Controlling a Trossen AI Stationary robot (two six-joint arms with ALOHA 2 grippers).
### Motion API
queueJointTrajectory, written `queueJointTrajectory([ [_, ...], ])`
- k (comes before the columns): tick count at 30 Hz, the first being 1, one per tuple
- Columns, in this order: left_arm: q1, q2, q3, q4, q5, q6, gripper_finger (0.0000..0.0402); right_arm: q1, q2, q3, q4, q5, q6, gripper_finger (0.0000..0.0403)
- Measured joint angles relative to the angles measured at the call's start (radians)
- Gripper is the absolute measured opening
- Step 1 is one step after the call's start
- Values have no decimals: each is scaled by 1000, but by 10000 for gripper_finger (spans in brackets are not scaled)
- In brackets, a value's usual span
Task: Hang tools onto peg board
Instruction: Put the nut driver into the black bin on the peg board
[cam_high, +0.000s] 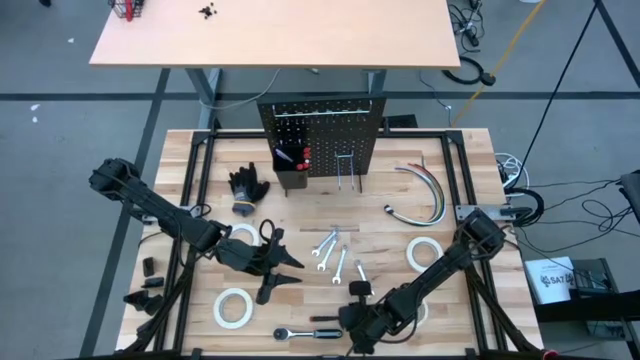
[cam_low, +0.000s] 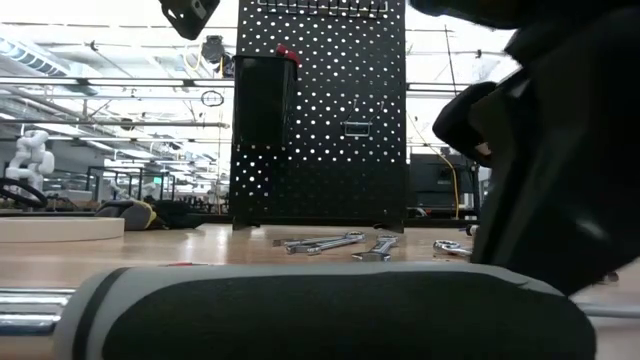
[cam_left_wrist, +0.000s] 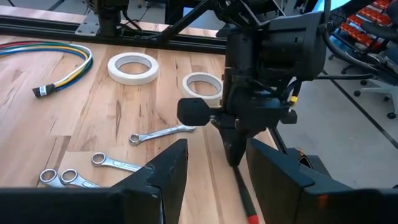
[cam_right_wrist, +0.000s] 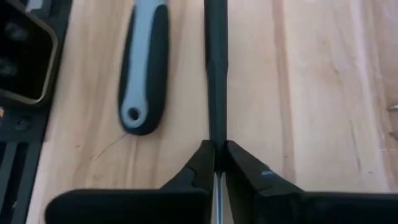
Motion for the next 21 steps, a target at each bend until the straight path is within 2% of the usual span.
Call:
queueJointTrajectory([
  [6,0,-26,-1,59,0,-15,166,-18,-35,-7,-26,40,11,6],
  [13,7,-201,-1,116,0,99,166,-18,-145,-8,-62,219,58,6],
  [17,8,-277,-1,145,1,136,166,-18,-209,-8,-22,322,45,6],
  [21,8,-326,-72,289,17,146,166,-17,-277,-7,70,432,25,6],
])
